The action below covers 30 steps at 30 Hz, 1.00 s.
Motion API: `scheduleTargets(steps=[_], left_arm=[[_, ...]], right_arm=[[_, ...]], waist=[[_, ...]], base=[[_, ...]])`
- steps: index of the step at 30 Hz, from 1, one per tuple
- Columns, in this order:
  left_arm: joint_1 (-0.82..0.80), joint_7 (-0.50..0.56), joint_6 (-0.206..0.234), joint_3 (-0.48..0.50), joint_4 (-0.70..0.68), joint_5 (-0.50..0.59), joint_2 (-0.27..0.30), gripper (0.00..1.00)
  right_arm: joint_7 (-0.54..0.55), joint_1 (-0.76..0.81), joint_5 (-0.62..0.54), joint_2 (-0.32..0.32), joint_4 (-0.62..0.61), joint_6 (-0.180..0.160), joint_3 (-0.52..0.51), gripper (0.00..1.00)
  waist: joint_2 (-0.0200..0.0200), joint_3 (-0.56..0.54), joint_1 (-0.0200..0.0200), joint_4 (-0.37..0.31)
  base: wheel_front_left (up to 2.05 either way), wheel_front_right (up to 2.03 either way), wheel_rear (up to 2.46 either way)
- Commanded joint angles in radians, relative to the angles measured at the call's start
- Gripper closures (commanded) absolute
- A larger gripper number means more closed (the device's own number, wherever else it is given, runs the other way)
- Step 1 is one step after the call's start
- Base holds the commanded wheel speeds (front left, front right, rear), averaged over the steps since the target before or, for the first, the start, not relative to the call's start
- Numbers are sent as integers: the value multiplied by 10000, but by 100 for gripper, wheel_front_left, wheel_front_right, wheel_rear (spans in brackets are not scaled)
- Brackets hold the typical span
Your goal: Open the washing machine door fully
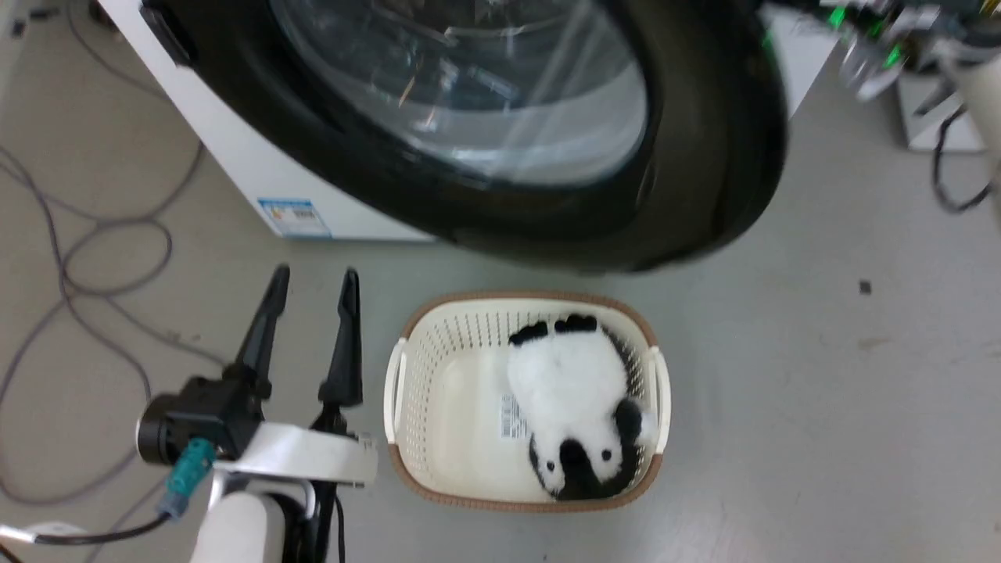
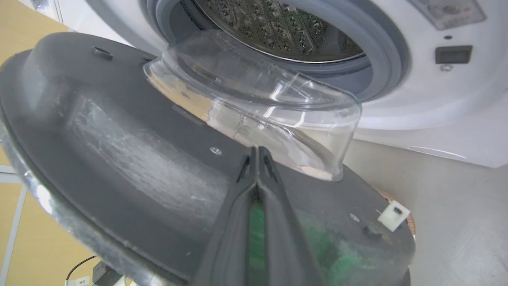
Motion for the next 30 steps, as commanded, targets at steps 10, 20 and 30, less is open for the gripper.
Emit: scheduleTargets(steps=[10, 20, 30], left_arm=[[1240, -53, 226, -6, 487, 408, 7, 0], [1649, -53, 350, -186, 603, 461, 7, 0], [1801, -53, 468, -283, 693, 448, 7, 0]], right_arm=[[556, 3070, 688, -11, -2149, 12, 104, 100], [743, 4827, 1178, -78, -4046, 12, 122, 100], [459, 5862, 1091, 122, -5675, 12, 439, 100]], waist=[[0, -1687, 0, -109], [0, -2134, 0, -33], [0, -2181, 0, 9]], base=[[0, 0, 0], [0, 0, 0], [0, 0, 0]])
